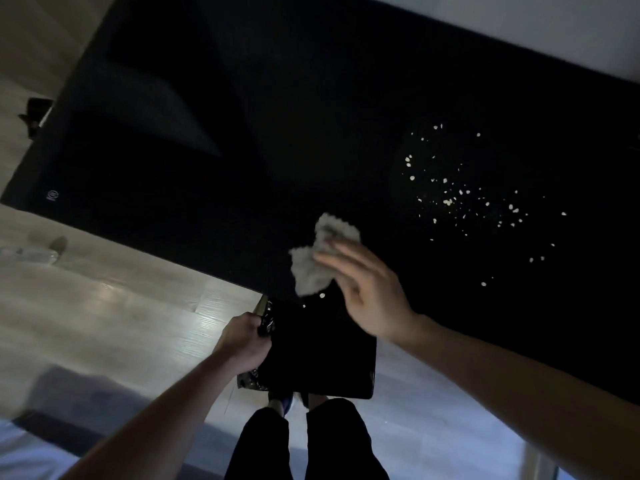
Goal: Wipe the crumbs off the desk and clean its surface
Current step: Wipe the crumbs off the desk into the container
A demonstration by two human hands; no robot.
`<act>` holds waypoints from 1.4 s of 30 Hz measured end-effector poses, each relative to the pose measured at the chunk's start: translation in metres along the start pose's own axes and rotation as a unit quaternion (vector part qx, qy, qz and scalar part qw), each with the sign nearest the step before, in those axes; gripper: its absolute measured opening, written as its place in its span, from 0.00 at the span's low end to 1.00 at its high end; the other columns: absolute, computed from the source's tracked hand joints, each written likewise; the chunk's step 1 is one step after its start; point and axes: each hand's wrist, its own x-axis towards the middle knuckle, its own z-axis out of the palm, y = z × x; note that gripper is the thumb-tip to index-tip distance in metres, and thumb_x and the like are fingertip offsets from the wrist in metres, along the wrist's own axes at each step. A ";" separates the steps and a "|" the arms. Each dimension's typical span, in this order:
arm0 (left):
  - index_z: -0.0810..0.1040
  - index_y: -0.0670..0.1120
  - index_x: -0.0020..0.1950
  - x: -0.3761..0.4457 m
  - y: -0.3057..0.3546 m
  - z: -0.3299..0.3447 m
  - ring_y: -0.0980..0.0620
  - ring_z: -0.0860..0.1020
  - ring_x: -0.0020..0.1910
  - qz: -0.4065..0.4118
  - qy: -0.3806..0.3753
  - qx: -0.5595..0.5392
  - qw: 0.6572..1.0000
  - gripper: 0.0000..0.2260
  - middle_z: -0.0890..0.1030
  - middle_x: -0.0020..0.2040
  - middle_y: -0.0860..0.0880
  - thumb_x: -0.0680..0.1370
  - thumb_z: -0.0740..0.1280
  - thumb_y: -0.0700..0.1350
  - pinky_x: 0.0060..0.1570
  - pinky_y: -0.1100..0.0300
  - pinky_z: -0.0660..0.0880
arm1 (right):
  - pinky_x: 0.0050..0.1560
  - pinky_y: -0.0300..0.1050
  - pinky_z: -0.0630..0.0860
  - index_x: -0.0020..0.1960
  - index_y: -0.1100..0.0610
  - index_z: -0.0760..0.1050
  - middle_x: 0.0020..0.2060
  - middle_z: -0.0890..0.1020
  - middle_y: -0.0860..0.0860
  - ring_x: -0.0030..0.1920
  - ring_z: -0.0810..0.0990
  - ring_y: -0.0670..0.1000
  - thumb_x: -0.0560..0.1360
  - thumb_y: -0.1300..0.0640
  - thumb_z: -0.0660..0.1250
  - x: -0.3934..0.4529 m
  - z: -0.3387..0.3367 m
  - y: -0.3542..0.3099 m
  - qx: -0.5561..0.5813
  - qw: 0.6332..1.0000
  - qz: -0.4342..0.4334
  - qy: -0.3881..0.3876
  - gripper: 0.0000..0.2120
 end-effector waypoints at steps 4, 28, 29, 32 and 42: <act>0.72 0.46 0.29 -0.001 -0.005 0.002 0.53 0.74 0.26 0.005 -0.013 -0.014 1.000 0.19 0.76 0.27 0.51 0.74 0.67 0.56 0.27 0.61 0.65 | 0.75 0.45 0.71 0.73 0.51 0.78 0.74 0.76 0.51 0.75 0.74 0.49 0.80 0.64 0.63 0.050 -0.046 0.014 0.006 0.991 0.058 0.118 0.23; 0.68 0.46 0.27 0.004 -0.015 0.000 0.57 0.68 0.22 0.045 -0.021 0.021 0.999 0.19 0.72 0.24 0.53 0.76 0.68 0.46 0.22 0.65 0.62 | 0.79 0.58 0.65 0.73 0.52 0.77 0.76 0.74 0.51 0.80 0.67 0.54 0.80 0.63 0.65 -0.016 0.017 -0.011 -0.106 0.989 0.086 0.053 0.23; 0.68 0.46 0.27 0.004 -0.015 -0.001 0.57 0.67 0.21 0.048 -0.020 0.021 0.998 0.19 0.71 0.23 0.53 0.76 0.68 0.46 0.21 0.65 0.61 | 0.80 0.58 0.63 0.74 0.51 0.76 0.77 0.73 0.50 0.81 0.65 0.52 0.81 0.62 0.63 -0.030 0.025 -0.020 -0.091 0.991 0.093 0.042 0.23; 0.69 0.46 0.27 0.003 -0.015 -0.003 0.58 0.67 0.19 0.051 -0.023 0.023 0.998 0.17 0.70 0.22 0.53 0.76 0.67 0.43 0.20 0.65 0.61 | 0.84 0.52 0.54 0.75 0.48 0.75 0.79 0.69 0.44 0.83 0.57 0.45 0.82 0.60 0.58 -0.061 0.042 -0.044 -0.039 0.994 0.104 0.013 0.23; 0.70 0.45 0.29 0.002 -0.031 -0.004 0.53 0.71 0.25 0.070 -0.033 0.049 0.996 0.15 0.74 0.26 0.52 0.75 0.67 0.43 0.26 0.59 0.65 | 0.74 0.34 0.68 0.72 0.49 0.78 0.78 0.71 0.45 0.77 0.69 0.41 0.80 0.68 0.64 -0.055 -0.011 -0.051 0.061 0.973 0.151 0.164 0.25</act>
